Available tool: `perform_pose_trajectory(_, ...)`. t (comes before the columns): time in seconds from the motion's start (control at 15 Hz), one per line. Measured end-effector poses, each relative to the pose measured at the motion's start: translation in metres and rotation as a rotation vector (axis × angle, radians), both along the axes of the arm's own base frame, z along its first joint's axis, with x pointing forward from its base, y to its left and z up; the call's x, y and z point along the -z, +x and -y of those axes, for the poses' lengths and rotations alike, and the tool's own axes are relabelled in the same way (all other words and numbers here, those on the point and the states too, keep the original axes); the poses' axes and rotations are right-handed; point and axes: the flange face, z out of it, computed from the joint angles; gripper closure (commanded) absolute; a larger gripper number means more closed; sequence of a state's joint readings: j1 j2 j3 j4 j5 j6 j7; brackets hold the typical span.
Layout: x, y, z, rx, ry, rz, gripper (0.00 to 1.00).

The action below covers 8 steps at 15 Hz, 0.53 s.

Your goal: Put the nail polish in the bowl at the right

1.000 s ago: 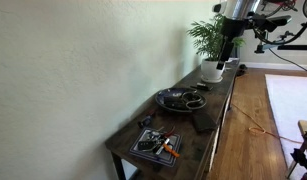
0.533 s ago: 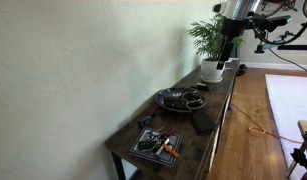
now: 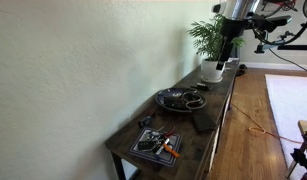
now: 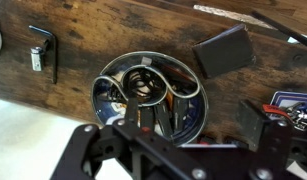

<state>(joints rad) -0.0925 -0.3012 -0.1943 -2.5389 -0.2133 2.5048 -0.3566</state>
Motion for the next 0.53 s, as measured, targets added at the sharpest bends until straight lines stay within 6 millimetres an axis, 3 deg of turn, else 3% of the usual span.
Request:
perform_pose_trajectory(0.27,0.011,0.013,-0.014,-0.060,0.002,-0.029,0.00)
perform_pose_trajectory(0.53,0.035,0.045,-0.038,-0.160,0.010,-0.082,0.00)
